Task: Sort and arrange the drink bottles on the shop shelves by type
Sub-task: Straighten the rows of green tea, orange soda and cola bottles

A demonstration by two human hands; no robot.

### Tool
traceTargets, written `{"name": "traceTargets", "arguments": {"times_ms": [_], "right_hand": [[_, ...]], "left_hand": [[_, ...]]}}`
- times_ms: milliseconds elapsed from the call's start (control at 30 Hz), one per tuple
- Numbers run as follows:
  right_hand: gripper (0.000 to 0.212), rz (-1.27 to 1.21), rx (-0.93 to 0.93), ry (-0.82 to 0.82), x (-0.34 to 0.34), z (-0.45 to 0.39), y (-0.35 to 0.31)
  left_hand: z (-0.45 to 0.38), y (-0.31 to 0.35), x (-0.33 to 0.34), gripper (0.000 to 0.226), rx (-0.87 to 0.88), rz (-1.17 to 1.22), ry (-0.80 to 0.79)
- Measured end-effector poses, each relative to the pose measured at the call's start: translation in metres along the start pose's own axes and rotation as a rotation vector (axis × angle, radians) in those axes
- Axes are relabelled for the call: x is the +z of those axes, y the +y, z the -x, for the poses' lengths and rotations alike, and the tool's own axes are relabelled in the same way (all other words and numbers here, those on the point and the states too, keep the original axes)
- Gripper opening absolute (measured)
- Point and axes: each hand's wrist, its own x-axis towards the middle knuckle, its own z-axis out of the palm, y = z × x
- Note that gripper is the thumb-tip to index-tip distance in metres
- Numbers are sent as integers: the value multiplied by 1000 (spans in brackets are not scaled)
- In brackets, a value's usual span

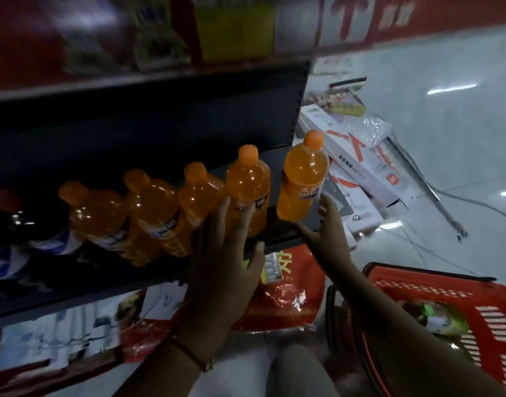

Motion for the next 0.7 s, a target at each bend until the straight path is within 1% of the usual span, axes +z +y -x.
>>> {"name": "traceTargets", "arguments": {"times_ms": [67,133,200,267,333,467,567,700], "right_hand": [[92,-73,-8,-24,7,-20,13],[91,-118,-54,-54,15,-34,23],[87,-156,-82,-65,24,-41,34],[77,-152,-79,-59,30,-47,44],[69,-112,-107,-52,32,-51,50],[58,-144,-200,-73,32,-50,61],[60,-165,-231,-71,32,-48,72],[62,-152,-272,-49,34,-47,76]], "left_hand": [[-25,4,-6,74,97,-145,124],[-52,6,-12,89,150,-322,179],[-74,4,-16,107,148,-509,130],[-87,3,-15,118,128,-633,62],[-92,4,-11,117,126,-657,47],[-93,5,-5,108,154,-581,127],[-94,2,-4,104,182,-574,176],[-92,8,-1,100,171,-526,141]]}}
